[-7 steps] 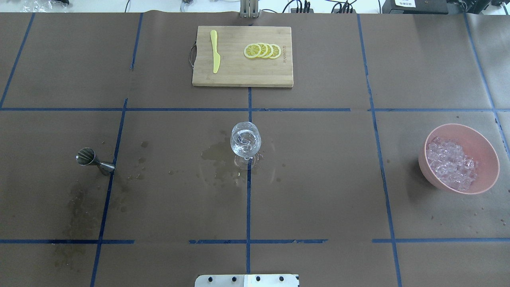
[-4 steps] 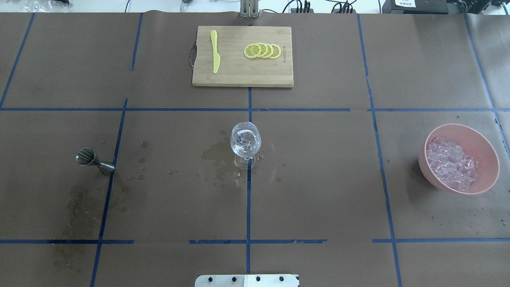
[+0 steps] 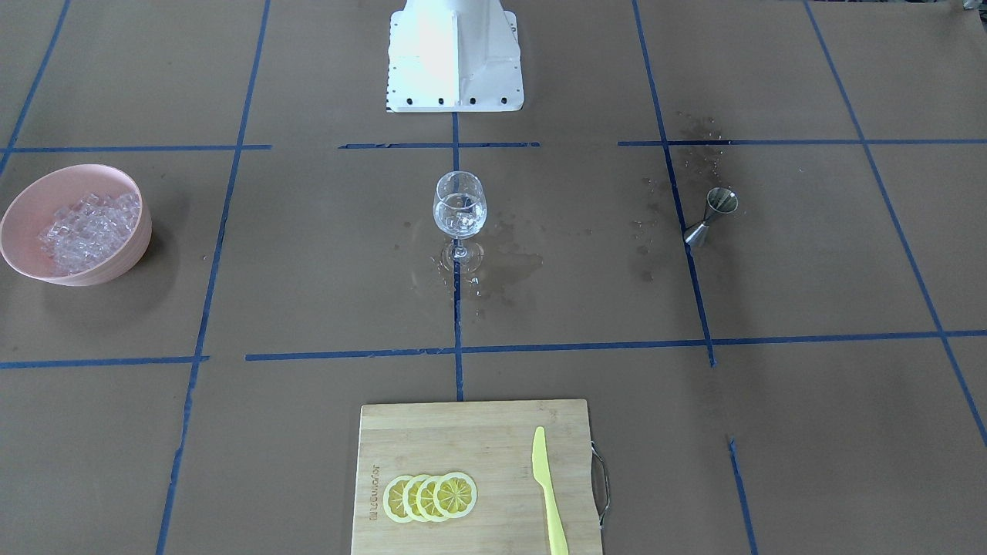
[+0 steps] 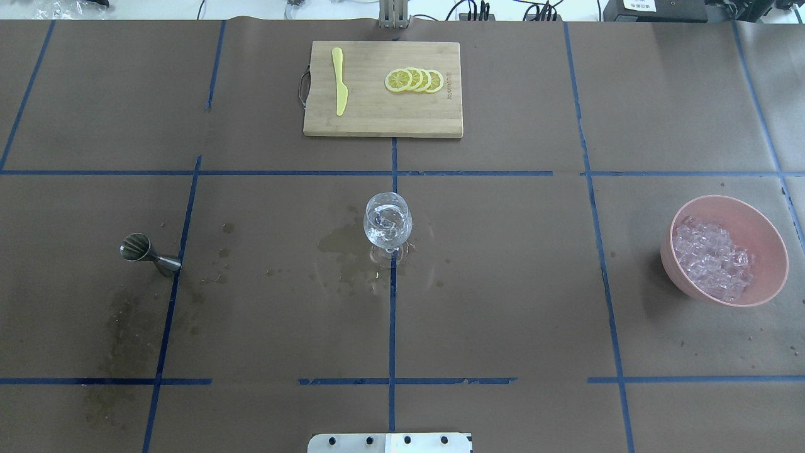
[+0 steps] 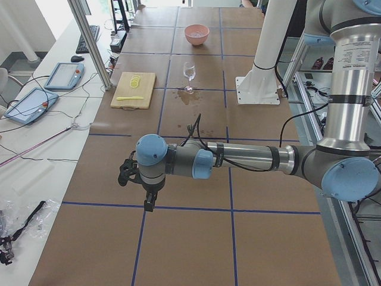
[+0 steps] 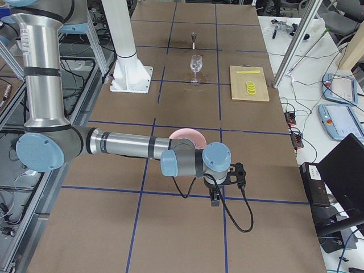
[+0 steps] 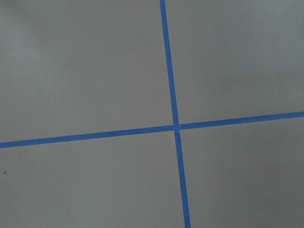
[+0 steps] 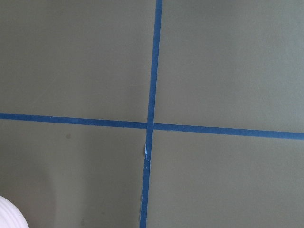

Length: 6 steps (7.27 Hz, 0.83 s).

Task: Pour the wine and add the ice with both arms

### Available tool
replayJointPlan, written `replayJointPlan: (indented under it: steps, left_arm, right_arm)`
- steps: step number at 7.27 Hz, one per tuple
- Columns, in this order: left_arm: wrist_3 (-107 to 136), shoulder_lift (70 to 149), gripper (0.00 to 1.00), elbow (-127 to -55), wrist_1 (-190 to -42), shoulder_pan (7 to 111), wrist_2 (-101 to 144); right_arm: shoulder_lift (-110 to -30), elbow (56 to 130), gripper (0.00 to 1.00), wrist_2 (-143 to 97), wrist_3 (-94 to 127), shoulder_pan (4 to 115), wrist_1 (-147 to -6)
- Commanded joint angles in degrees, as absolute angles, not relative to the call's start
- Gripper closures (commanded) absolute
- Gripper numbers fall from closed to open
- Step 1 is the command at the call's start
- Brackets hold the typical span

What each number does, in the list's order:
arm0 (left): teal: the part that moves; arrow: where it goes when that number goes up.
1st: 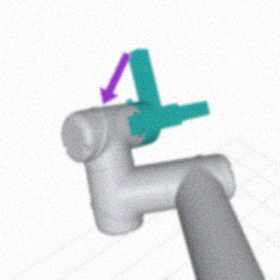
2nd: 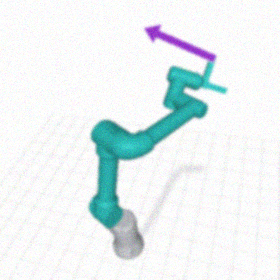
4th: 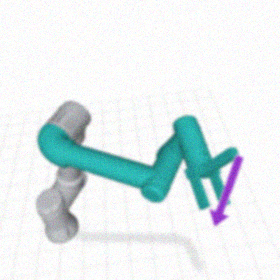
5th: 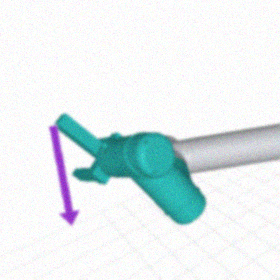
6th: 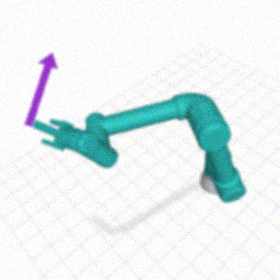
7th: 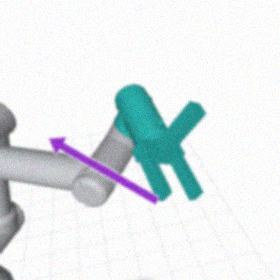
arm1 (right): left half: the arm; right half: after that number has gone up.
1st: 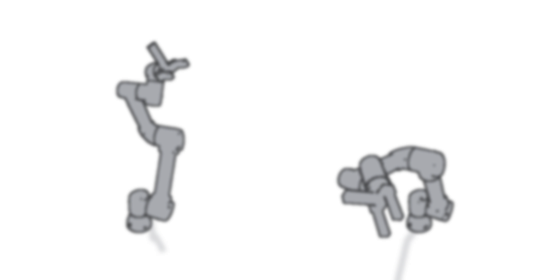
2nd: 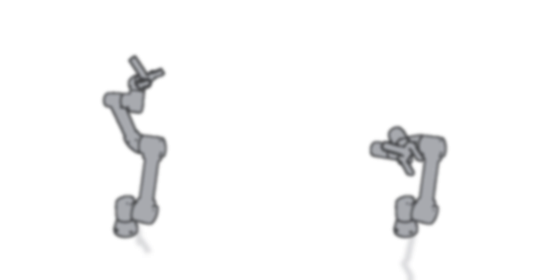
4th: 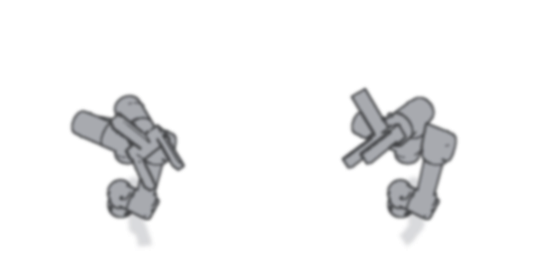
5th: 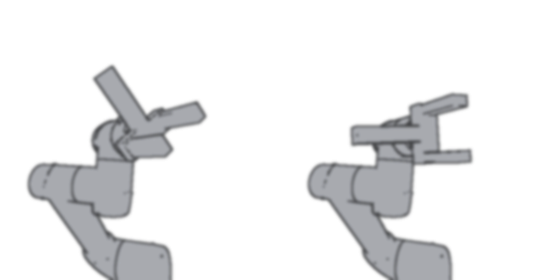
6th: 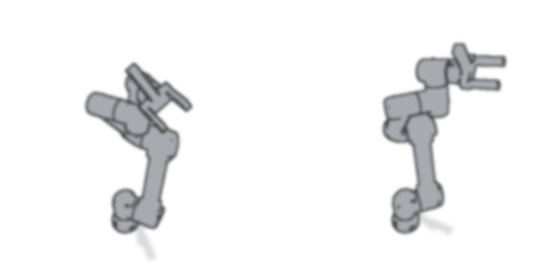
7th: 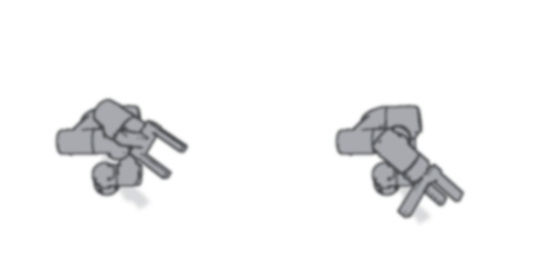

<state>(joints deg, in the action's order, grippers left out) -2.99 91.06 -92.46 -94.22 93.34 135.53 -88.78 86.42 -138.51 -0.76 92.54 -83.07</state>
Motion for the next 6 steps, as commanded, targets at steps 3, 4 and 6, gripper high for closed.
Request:
replayJointPlan:
  steps: [3, 4, 6]
  left_arm:
    - [-2.99, 91.05, 0.0, -92.55, -94.22, 93.34, 135.53]
    - [-2.99, 91.05, 0.0, -92.55, -94.22, 93.34, 135.53]
    - [-2.99, 91.05, 0.0, -92.55, -94.22, 93.34, 135.53]
  right_arm:
    - [-89.21, 89.65, 0.0, -139.22, -0.88, 92.64, -88.51]
    - [-89.3, 89.65, 0.0, -139.04, -0.88, 92.64, -88.51]
    - [-89.56, 89.65, 0.0, -139.04, -0.88, 92.64, -88.33]
